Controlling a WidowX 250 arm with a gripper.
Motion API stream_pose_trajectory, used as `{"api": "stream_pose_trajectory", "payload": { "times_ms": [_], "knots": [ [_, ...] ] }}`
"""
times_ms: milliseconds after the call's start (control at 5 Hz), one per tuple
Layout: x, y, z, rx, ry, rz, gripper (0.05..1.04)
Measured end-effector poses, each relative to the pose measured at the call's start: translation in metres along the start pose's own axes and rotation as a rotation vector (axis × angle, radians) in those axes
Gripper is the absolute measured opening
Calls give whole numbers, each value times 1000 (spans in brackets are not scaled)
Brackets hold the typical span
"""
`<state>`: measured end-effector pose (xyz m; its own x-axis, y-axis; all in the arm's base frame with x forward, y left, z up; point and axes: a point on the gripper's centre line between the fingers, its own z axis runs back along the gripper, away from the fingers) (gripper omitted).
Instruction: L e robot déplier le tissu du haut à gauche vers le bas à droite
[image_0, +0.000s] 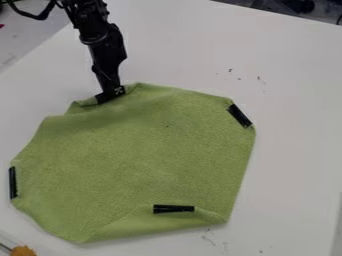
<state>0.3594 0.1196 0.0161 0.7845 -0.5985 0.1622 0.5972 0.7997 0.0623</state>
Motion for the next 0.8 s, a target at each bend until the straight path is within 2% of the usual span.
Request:
{"api": "stream_pose_trajectory", "payload": {
  "times_ms": [200,400,600,800],
  "knots": [
    [3,10,7,24,-9,-13,82],
    [1,15,4,21,-6,-18,239],
    [5,26,14,49,0,-48,507],
    [7,34,20,63,10,-54,817]
  ]
}}
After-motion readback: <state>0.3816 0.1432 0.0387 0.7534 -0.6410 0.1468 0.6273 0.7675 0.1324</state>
